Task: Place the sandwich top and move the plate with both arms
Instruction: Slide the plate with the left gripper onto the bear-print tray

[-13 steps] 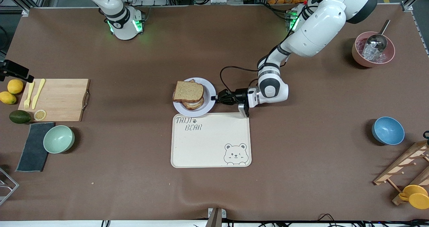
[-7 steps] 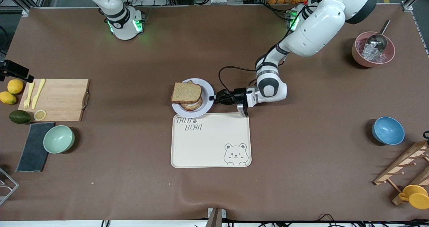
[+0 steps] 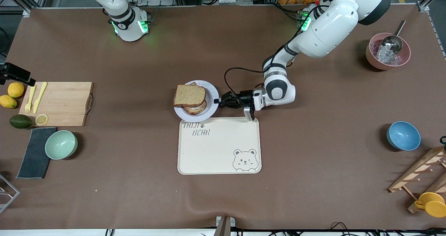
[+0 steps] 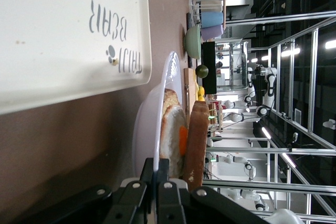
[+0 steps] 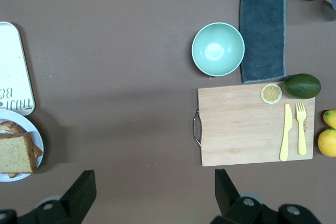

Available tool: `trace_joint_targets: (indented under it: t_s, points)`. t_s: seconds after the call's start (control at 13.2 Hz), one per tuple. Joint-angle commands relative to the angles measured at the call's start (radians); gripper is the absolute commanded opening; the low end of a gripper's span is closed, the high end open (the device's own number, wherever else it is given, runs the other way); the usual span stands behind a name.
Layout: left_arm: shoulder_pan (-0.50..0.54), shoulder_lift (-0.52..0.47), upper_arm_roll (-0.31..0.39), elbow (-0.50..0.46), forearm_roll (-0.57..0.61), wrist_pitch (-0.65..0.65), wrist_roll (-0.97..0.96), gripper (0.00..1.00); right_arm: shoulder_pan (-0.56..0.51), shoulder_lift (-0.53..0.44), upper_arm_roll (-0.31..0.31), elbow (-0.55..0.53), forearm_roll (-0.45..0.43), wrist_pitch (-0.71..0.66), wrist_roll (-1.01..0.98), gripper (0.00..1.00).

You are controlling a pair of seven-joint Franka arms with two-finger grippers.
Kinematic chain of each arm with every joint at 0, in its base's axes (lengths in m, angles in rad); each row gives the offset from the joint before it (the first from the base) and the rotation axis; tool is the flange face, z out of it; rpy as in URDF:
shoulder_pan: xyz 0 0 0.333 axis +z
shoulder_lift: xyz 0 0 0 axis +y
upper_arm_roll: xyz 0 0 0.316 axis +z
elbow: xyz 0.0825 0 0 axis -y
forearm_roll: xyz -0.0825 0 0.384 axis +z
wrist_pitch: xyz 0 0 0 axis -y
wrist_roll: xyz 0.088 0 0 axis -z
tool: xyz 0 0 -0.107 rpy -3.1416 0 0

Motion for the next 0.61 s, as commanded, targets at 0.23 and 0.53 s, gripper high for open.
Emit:
trace_joint_targets:
  t_s: [0.23,0.53]
  points:
    - [0.048,-0.053,-0.043,0.005,-0.03,0.001,-0.097,0.0,0.009,0.015,-0.002,0.024,-0.012,-0.006,0.019,1.0]
    - [0.088,-0.076,-0.037,0.006,-0.012,0.003,-0.136,0.0,0.009,0.018,-0.002,0.024,-0.012,-0.006,0.019,1.0]
